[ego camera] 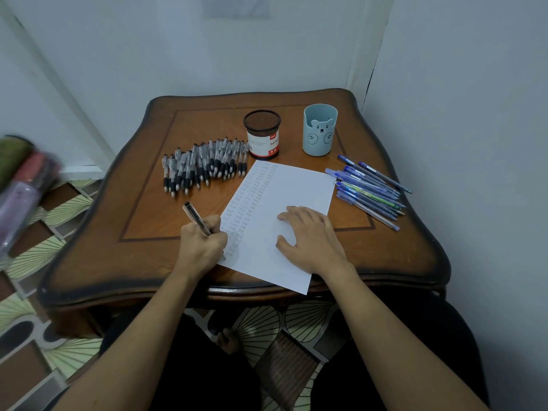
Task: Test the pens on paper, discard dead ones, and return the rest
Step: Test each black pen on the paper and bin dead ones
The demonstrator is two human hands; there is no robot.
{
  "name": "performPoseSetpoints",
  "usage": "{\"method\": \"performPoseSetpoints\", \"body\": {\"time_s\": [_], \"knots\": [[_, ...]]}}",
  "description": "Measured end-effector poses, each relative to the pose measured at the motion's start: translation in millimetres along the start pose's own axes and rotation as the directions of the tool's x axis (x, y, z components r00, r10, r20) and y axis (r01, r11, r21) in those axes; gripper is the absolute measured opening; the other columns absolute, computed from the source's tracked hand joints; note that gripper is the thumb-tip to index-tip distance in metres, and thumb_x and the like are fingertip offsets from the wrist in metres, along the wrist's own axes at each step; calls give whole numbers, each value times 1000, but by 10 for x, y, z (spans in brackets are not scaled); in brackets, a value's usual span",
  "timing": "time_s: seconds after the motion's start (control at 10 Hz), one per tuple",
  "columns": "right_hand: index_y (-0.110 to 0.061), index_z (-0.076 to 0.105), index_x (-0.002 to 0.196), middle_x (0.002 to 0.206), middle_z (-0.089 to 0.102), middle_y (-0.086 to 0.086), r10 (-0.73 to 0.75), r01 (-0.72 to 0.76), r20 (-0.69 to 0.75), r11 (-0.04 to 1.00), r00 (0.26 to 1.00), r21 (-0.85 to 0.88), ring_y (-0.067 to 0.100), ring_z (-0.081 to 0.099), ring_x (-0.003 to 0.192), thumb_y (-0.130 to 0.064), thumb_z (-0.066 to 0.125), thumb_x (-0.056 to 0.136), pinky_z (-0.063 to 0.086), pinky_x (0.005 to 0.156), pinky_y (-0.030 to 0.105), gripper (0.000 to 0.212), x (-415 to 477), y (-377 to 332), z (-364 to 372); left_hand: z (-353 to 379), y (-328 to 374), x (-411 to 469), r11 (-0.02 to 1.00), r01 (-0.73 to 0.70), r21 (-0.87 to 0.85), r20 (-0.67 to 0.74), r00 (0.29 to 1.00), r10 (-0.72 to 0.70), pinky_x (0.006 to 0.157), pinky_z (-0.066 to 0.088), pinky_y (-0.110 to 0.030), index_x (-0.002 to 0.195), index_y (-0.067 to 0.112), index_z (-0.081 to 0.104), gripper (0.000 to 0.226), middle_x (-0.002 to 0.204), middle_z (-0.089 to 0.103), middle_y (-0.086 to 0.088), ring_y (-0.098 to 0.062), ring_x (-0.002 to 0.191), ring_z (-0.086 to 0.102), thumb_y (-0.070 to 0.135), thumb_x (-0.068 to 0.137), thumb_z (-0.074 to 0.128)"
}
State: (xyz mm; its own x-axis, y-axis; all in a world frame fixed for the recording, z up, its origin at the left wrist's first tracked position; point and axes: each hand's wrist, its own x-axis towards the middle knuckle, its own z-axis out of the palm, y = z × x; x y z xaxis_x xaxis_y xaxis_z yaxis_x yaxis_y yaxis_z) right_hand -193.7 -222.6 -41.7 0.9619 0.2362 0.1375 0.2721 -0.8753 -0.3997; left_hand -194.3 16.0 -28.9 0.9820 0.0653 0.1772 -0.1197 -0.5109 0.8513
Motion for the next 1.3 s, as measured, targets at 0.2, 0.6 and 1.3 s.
{"method": "performPoseSetpoints", "body": {"time_s": [0.2, 0.6, 1.3], "knots": [[-32, 46, 141, 154, 38, -9, -1, 1, -7, 1000, 1000, -7, 9, 27, 142, -49, 45, 96, 12, 120, 37, 48, 3, 4, 8, 9, 11, -11, 1000, -11, -17, 35, 999, 12, 51, 29, -35, 53, 12, 34, 21, 50, 31, -1, -19, 51, 31, 3, 64, 50], [-32, 46, 141, 154, 37, -8, 2, -2, 2, 1000, 1000, 2, 10, 27, 142, -48, 45, 96, 13, 120, 38, 48, -4, -3, -6, -1, 6, -9, 999, -7, -40, 58, 998, 9, 50, 31, -39, 53, 10, 34, 24, 50, 33, 0, -20, 53, 34, 0, 65, 52], [-33, 45, 141, 154, 36, -9, 7, -7, 19, 1000, 1000, 6, 10, 26, 143, -49, 44, 96, 14, 121, 40, 48, -3, 1, -15, -72, 53, 183, 862, 248, -442, 57, 967, -249, 38, 32, -26, 109, 12, 56, 28, 49, 43, 1, -13, 38, 37, 37, 106, 45]]}}
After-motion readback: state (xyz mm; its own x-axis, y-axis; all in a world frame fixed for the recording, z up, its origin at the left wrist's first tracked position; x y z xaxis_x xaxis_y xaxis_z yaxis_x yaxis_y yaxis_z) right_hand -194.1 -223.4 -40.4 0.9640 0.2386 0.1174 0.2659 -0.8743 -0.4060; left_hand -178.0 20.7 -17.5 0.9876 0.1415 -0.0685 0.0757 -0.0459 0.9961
